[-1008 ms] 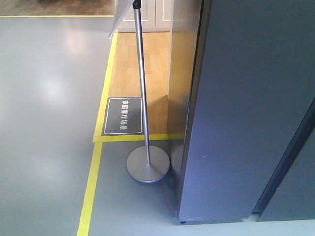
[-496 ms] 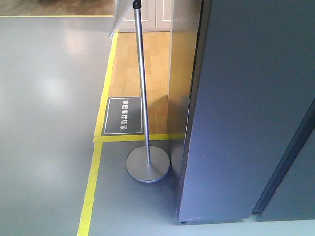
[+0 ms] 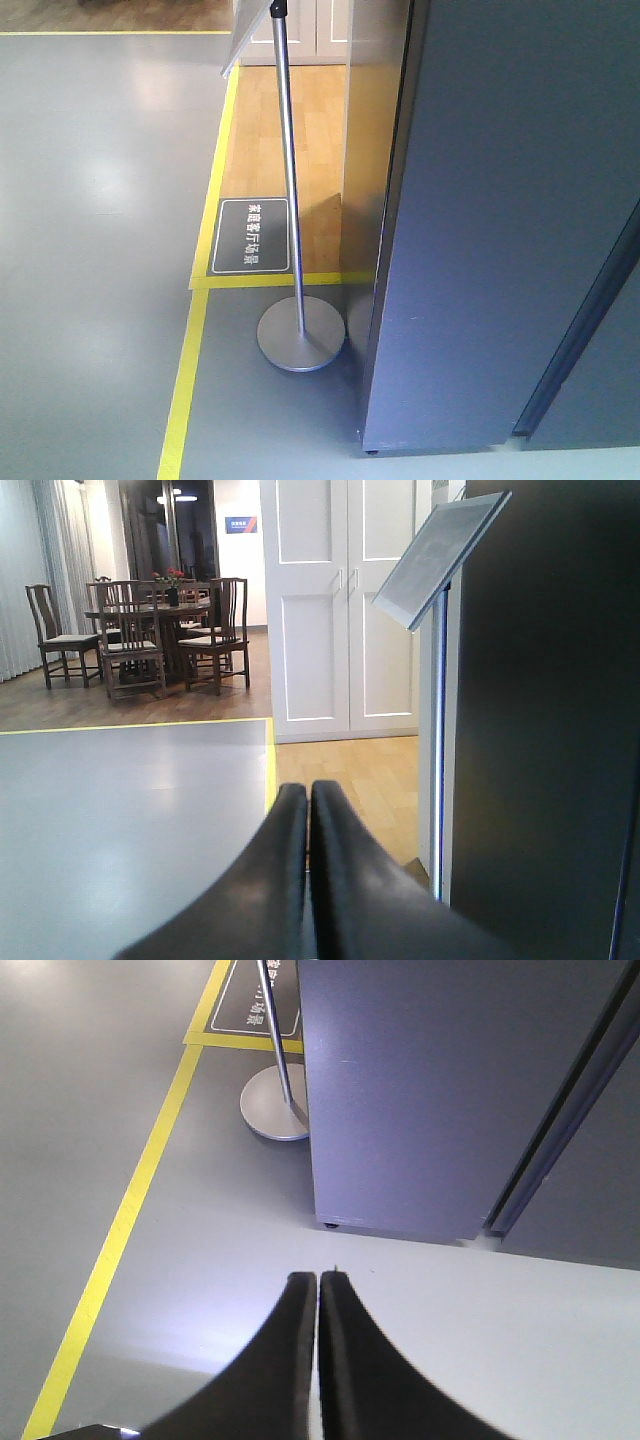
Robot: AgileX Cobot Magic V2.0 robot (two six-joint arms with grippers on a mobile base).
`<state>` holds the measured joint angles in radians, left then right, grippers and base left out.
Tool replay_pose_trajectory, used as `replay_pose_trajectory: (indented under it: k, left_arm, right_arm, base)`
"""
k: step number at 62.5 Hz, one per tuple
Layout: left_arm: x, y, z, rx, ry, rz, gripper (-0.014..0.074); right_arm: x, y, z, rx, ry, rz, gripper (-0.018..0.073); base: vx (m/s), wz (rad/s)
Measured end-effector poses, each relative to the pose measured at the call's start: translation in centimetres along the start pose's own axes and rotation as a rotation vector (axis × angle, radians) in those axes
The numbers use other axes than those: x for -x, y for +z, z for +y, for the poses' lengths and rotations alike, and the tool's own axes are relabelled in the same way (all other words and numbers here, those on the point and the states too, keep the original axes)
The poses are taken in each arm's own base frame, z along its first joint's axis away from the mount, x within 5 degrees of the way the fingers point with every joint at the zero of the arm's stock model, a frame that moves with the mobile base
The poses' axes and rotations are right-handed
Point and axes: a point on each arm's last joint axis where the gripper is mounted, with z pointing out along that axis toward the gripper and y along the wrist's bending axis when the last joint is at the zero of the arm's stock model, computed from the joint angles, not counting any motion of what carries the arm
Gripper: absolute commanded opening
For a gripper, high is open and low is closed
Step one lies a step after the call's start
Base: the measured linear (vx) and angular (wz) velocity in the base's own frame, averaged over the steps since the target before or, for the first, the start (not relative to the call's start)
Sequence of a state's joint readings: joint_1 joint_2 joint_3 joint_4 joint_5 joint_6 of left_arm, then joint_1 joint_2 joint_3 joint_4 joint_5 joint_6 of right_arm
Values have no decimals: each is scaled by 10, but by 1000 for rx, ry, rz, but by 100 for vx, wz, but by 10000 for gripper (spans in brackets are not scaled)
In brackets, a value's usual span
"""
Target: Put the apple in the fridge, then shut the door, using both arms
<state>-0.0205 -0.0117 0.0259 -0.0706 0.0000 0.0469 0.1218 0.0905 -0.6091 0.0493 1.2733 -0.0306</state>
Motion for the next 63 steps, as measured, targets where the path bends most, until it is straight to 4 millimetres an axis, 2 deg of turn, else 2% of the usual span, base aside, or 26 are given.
replay_pose_trajectory:
  k: [12,26,31,43,54,63]
  left_arm:
    - [0,0,0,0,0,0,-6]
    - [0,0,0,0,0,0,-6]
    - [0,0,0,0,0,0,-6]
    - [0,0,0,0,0,0,-6]
    - [0,0,0,0,0,0,-6]
    - [0,0,0,0,0,0,-6]
  right_arm:
    - [4,0,-1,-8,-2,-48,-3]
    - [30,1,-2,-20,-4,-355,-3]
    - [29,15,-3,-36,4,-431,-3]
    - [2,65,-9,-96,29,-546,-3]
    - [-22,101,-12,-120,35,-623,-3]
    - [-30,111,-13,-125,34,-680,-3]
  base:
    - [0,0]
    - [0,0]
    - [0,0]
    - [0,0]
    - [0,0]
    - [0,0]
